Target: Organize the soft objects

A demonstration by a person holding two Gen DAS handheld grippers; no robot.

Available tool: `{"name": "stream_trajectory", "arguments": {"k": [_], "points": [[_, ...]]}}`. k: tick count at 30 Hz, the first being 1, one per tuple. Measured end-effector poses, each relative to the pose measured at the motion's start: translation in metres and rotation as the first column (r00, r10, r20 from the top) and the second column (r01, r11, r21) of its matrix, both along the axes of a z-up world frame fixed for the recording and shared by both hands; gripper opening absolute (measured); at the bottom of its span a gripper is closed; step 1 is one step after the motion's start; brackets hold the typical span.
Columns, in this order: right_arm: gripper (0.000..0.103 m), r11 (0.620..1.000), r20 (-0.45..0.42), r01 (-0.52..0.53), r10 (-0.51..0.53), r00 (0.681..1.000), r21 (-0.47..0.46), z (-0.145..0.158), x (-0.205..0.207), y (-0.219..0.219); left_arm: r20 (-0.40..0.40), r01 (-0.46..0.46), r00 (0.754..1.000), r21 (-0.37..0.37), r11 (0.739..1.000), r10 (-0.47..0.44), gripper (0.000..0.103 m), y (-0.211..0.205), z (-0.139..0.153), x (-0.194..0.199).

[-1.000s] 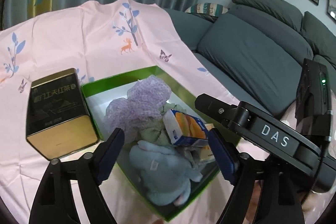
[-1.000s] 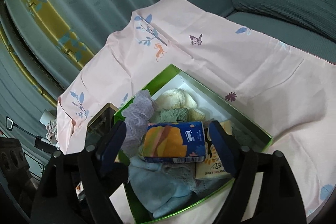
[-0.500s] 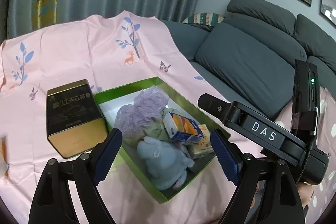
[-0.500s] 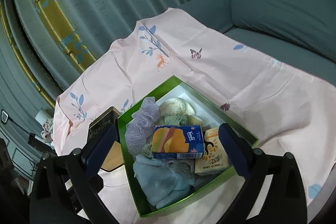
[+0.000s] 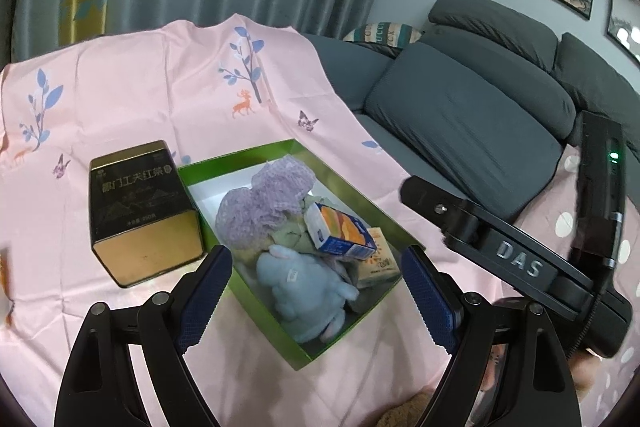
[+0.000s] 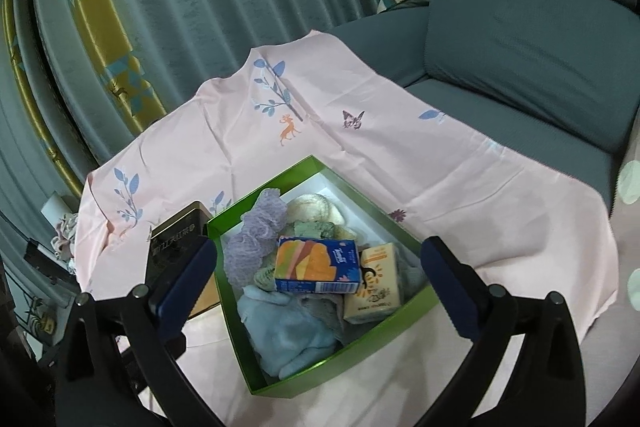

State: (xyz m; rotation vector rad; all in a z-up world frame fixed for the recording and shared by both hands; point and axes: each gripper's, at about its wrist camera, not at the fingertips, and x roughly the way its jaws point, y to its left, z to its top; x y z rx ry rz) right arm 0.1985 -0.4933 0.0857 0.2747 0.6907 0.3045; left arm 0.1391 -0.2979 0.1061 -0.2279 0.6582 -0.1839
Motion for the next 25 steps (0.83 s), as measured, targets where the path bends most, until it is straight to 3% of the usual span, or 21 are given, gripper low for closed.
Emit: {"name": "stream_trajectory", "arguments": {"k": [25], "points": [[0.102, 0.994, 0.024, 0.059, -0.057, 0.998, -0.089, 0.007, -0.017, 0.001, -0.056, -0.005, 0.998, -0.012, 1.0, 0.004, 0.091, 0.01, -0.016, 0.009]]}}
